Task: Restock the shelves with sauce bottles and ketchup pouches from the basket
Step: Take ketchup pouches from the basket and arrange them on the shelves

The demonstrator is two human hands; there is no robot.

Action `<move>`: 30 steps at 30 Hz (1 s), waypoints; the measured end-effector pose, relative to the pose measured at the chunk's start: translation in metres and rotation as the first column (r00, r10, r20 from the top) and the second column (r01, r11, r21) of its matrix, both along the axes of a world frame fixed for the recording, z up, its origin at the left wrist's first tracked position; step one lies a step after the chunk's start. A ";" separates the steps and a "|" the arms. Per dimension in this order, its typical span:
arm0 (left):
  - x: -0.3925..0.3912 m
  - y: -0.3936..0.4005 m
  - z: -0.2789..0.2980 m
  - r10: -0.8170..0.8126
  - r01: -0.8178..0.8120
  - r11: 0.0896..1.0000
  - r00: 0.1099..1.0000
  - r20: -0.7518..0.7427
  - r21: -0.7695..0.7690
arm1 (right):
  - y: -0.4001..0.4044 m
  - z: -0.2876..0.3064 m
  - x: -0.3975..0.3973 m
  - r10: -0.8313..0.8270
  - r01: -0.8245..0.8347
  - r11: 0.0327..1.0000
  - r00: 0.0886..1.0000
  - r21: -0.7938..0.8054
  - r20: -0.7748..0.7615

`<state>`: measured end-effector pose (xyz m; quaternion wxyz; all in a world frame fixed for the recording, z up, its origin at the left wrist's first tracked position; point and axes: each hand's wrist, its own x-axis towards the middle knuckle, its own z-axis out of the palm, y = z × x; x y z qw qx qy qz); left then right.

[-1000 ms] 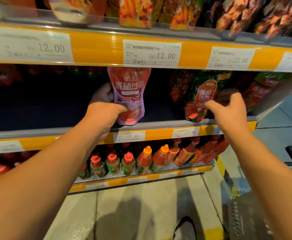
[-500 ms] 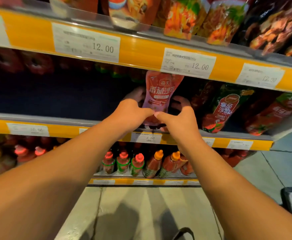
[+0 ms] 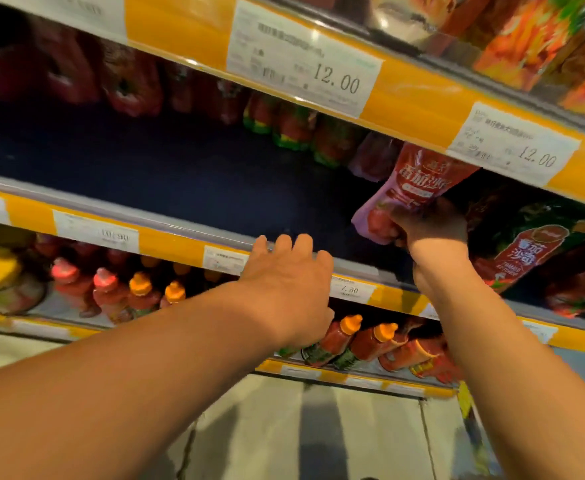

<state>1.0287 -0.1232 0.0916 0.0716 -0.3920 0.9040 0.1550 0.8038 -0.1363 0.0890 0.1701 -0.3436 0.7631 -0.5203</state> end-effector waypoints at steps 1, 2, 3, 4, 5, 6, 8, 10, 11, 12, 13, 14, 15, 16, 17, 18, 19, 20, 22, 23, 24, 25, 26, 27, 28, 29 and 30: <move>0.000 0.000 -0.001 -0.020 0.020 1.000 1.000 0.012 -0.017 | -0.008 -0.007 -0.011 -0.016 0.016 1.000 0.999 0.001 -0.028; 0.001 -0.001 -0.001 -0.034 0.035 0.999 0.999 0.014 -0.029 | -0.015 -0.011 -0.020 -0.037 0.037 0.999 0.998 -0.002 -0.055; 0.002 -0.003 -0.001 -0.045 0.045 0.998 0.999 0.014 -0.037 | -0.025 -0.017 -0.030 -0.043 0.043 0.999 0.997 -0.007 -0.067; 0.003 -0.004 -0.001 -0.054 0.054 0.998 0.998 0.014 -0.042 | -0.034 -0.022 -0.040 -0.043 0.042 0.999 0.995 -0.013 -0.089; 0.004 -0.006 0.000 -0.062 0.062 0.997 0.998 0.013 -0.038 | -0.043 -0.026 -0.050 -0.037 0.037 0.999 0.992 -0.004 -0.117; 0.004 -0.008 0.000 -0.067 0.067 0.997 0.998 0.010 -0.028 | -0.056 -0.036 -0.070 -0.017 0.017 1.000 0.991 0.004 -0.133; 0.005 -0.011 0.001 -0.072 0.072 0.997 0.997 -0.004 -0.015 | -0.067 -0.034 -0.075 -0.018 0.019 1.000 0.996 0.004 -0.091; 0.003 -0.013 0.002 -0.072 0.071 0.997 0.996 -0.045 -0.024 | -0.063 -0.012 -0.051 0.000 0.000 1.000 1.000 -0.016 -0.021; 0.002 -0.015 0.003 -0.071 0.070 0.997 0.995 -0.065 -0.028 | -0.062 -0.003 -0.041 0.012 -0.012 1.000 1.000 0.002 0.024; 0.000 -0.016 0.004 -0.072 0.070 0.997 0.995 -0.074 -0.027 | -0.063 0.002 -0.037 0.024 -0.026 0.999 0.999 0.041 0.048; -0.001 -0.018 0.005 -0.073 0.072 0.997 0.995 -0.071 -0.021 | -0.065 0.003 -0.039 0.022 -0.026 0.997 0.999 0.079 0.041; -0.002 -0.018 0.006 -0.077 0.076 0.997 0.995 -0.062 -0.017 | -0.067 0.004 -0.040 0.017 -0.019 0.996 0.999 0.090 0.032; -0.003 -0.019 0.006 -0.082 0.081 0.997 0.995 -0.053 -0.015 | -0.068 0.005 -0.041 0.021 -0.024 0.995 0.999 0.094 0.033; -0.004 -0.019 0.006 -0.086 0.086 0.996 0.995 -0.046 -0.016 | -0.071 0.005 -0.044 0.026 -0.029 0.995 0.999 0.092 0.036; -0.005 -0.019 0.005 -0.089 0.088 0.996 0.995 -0.040 -0.016 | -0.073 0.007 -0.043 0.034 -0.037 0.995 0.999 0.097 0.036; -0.006 -0.019 0.005 -0.090 0.090 0.996 0.995 -0.037 -0.015 | -0.074 0.008 -0.043 0.037 -0.040 0.994 0.999 0.106 0.035; -0.007 -0.019 0.004 -0.091 0.090 0.996 0.995 -0.035 -0.013 | -0.075 0.008 -0.045 0.043 -0.046 0.993 0.999 0.111 0.032; -0.007 -0.020 0.004 -0.089 0.089 0.996 0.995 -0.036 -0.011 | -0.076 0.009 -0.046 0.047 -0.050 0.992 0.999 0.119 0.025; -0.009 -0.020 0.003 -0.086 0.086 0.996 0.996 -0.038 -0.011 | -0.078 0.010 -0.046 0.060 -0.062 0.990 0.998 0.126 0.017; -0.010 -0.020 0.003 -0.087 0.086 0.996 0.996 -0.037 -0.011 | -0.079 0.010 -0.047 0.063 -0.065 0.990 0.998 0.122 0.018; -0.010 -0.020 0.002 -0.089 0.089 0.996 0.995 -0.034 -0.014 | -0.081 0.009 -0.049 0.068 -0.070 0.990 0.997 0.119 0.021; -0.010 -0.020 0.002 -0.091 0.091 0.996 0.995 -0.029 -0.018 | -0.080 0.011 -0.047 0.068 -0.071 0.990 0.997 0.123 0.023; -0.010 -0.019 0.001 -0.094 0.093 0.995 0.995 -0.023 -0.024 | -0.081 0.011 -0.047 0.070 -0.072 0.989 0.997 0.126 0.023; -0.010 -0.019 0.000 -0.096 0.096 0.995 0.995 -0.017 -0.033 | -0.081 0.012 -0.047 0.080 -0.083 0.988 0.996 0.128 0.025; -0.010 -0.019 0.000 -0.099 0.099 0.994 0.995 -0.012 -0.042 | -0.081 0.013 -0.046 0.083 -0.087 0.987 0.996 0.132 0.039; -0.010 -0.019 -0.001 -0.103 0.102 0.994 0.995 -0.007 -0.048 | -0.079 0.014 -0.044 0.093 -0.099 0.985 0.994 0.140 0.053; -0.010 -0.018 -0.001 -0.106 0.105 0.993 0.994 -0.002 -0.050 | -0.080 0.014 -0.043 0.098 -0.106 0.984 0.993 0.141 0.066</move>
